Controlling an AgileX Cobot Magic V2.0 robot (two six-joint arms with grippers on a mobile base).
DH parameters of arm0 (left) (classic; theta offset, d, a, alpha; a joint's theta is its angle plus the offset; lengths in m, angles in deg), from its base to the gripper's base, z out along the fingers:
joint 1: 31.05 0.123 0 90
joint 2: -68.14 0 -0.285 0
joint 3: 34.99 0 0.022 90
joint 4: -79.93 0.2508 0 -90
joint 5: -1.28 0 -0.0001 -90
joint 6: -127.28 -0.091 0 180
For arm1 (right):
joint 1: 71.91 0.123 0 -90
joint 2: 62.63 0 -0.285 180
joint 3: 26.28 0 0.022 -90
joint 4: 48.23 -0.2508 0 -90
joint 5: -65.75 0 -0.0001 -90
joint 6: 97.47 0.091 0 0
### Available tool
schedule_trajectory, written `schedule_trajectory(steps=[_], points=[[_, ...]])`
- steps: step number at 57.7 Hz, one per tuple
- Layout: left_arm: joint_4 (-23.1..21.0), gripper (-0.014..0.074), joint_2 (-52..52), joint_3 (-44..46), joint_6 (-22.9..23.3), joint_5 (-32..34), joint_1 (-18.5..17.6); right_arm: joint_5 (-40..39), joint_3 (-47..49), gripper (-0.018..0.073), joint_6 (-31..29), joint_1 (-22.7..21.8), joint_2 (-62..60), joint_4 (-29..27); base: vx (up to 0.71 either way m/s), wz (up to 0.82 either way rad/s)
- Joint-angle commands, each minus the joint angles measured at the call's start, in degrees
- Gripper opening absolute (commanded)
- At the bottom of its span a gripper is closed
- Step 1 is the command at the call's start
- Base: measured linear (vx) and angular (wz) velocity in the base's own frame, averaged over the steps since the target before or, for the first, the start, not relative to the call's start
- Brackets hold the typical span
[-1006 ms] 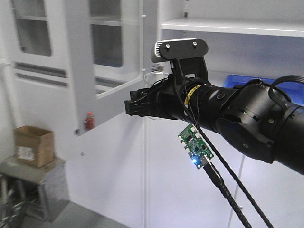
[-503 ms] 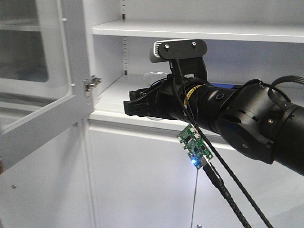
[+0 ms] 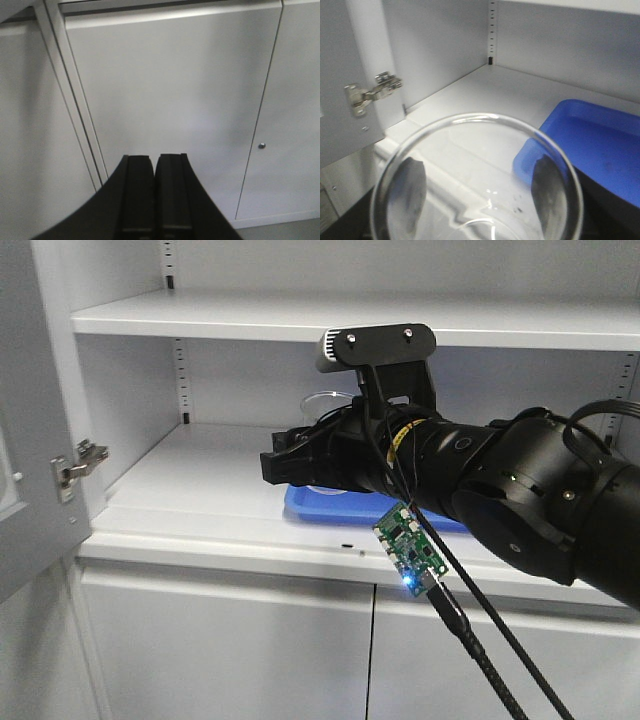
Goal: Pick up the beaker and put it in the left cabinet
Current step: 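Move the right gripper with the beaker over the blue tray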
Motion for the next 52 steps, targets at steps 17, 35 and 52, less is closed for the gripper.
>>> schedule_trajectory(steps=[17, 35, 52], points=[[-0.57, -0.0006, 0.59, 1.07, 0.07, 4.68, -0.32, -4.32, 2.11, 0.0054, 0.02, -0.32, -2.68, 0.86, 0.28, -0.15], [-0.57, -0.0006, 0.59, 1.07, 0.07, 4.68, -0.32, -4.32, 2.11, 0.0054, 0.02, -0.32, -2.68, 0.86, 0.20, -0.11], [-0.57, -0.0006, 0.59, 1.07, 0.07, 4.68, -0.32, -4.32, 2.11, 0.0054, 0.02, -0.32, -2.68, 0.86, 0.09, -0.07]])
